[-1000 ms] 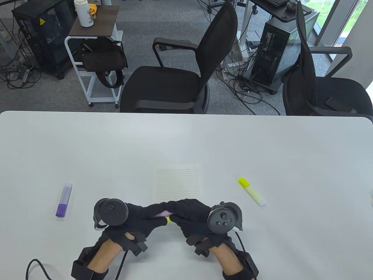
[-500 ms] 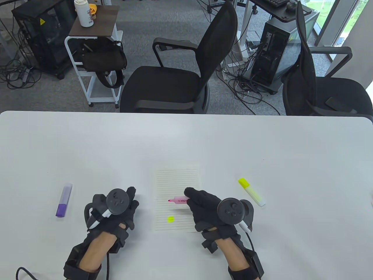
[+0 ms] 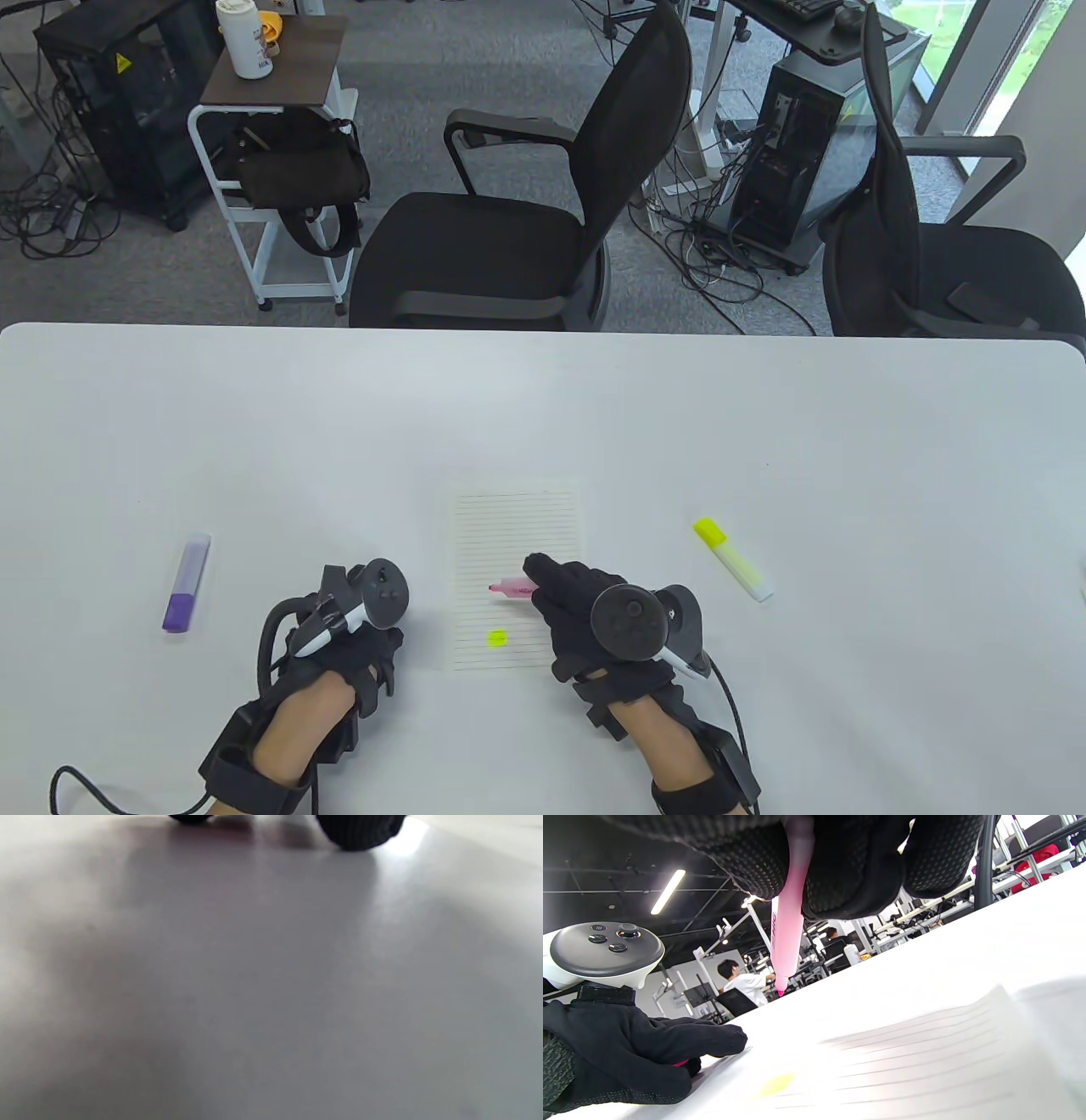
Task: Apply highlighter ink on paper
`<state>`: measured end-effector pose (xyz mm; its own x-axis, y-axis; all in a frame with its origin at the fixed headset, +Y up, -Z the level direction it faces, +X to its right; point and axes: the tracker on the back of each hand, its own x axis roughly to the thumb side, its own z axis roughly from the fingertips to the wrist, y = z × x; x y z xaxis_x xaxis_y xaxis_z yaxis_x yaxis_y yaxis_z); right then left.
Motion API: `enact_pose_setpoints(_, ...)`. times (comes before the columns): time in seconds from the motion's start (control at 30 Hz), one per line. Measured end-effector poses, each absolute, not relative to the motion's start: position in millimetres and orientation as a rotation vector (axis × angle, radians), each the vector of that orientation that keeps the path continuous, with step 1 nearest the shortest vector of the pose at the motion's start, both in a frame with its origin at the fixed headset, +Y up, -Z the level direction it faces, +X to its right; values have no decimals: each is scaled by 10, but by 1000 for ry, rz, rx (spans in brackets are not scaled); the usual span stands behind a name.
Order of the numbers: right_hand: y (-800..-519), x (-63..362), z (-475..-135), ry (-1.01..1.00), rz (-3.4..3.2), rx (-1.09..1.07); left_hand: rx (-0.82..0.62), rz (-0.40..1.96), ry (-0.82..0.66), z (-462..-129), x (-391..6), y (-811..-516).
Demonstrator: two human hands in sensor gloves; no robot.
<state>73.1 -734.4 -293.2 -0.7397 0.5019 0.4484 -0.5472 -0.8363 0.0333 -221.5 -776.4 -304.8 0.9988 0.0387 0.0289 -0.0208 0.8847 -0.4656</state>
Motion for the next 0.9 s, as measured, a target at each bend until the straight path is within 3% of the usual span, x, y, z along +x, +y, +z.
enact_pose_setpoints(0.57, -7378, 707, -2938, -97, 2504, 606, -490, 59, -51, -3031, -2202, -7752)
enact_pose_setpoints(0.9, -7408, 684, -2944, -88, 2527, 598, -374, 122, -334, -2899, -1834, -7623)
